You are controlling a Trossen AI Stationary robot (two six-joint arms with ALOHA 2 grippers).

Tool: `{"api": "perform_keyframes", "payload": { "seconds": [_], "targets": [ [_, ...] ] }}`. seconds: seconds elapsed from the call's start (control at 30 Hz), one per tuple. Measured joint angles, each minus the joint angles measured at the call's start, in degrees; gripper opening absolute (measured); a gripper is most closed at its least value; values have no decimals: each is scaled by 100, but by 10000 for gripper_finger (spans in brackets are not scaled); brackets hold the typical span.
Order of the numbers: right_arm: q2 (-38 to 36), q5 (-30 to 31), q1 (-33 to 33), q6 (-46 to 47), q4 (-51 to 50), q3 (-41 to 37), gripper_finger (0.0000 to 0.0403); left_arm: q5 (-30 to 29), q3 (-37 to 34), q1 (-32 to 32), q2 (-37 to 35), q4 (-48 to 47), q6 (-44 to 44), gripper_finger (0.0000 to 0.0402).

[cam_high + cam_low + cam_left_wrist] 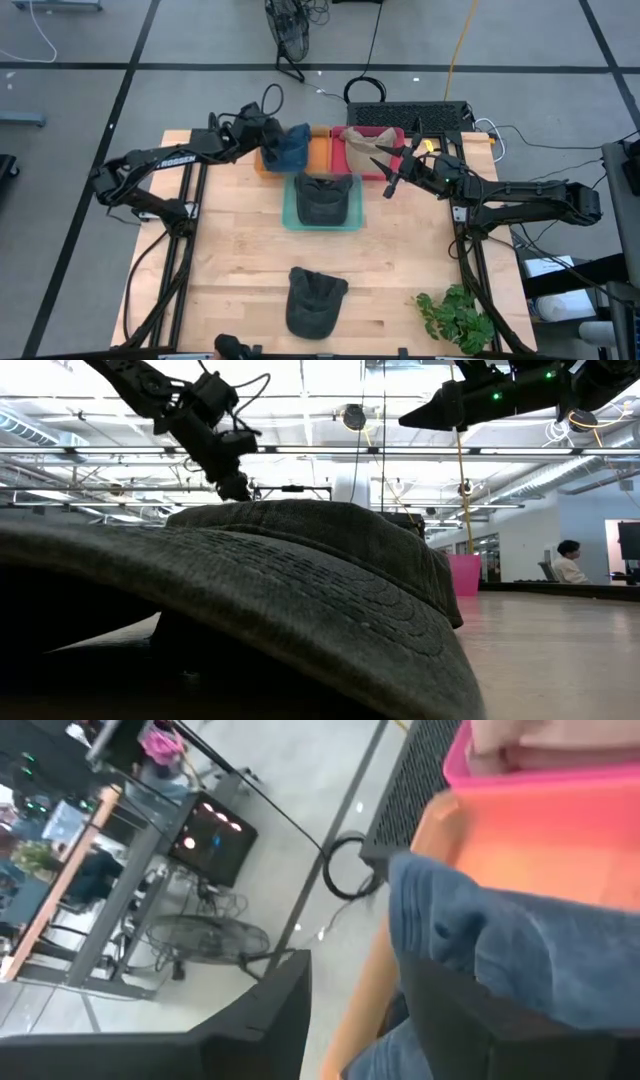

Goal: Pick & Place hat
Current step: Put the blue cap into the orange bin

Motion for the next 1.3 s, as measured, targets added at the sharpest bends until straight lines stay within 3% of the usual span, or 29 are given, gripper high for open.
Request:
{"api": "perform_keyframes", "payload": {
  "seconds": [0.2, 0.37, 0.5, 0.73, 1.17, 1.3],
  "targets": [
    [0, -9, 2, 173, 0, 0, 141, 336, 0, 293, -123, -243, -171, 177],
    [0, -13, 2, 175, 0, 0, 141, 1470, -6, 911, 111, -1020, 185, 177],
    [0, -13, 2, 165, 6, 0, 141, 2524, -7, 1406, 154, -1067, 447, 177],
    [0, -9, -1, 79, 88, 0, 141, 4203, 0, 2034, 289, -1115, -249, 177],
    [0, -13, -1, 137, 94, 0, 141, 3880, 0, 1763, 825, -1104, -240, 177],
    [0, -13, -1, 111, 85, 0, 141, 3870, 0, 1641, 822, -1115, -54, 148]
  ]
}}
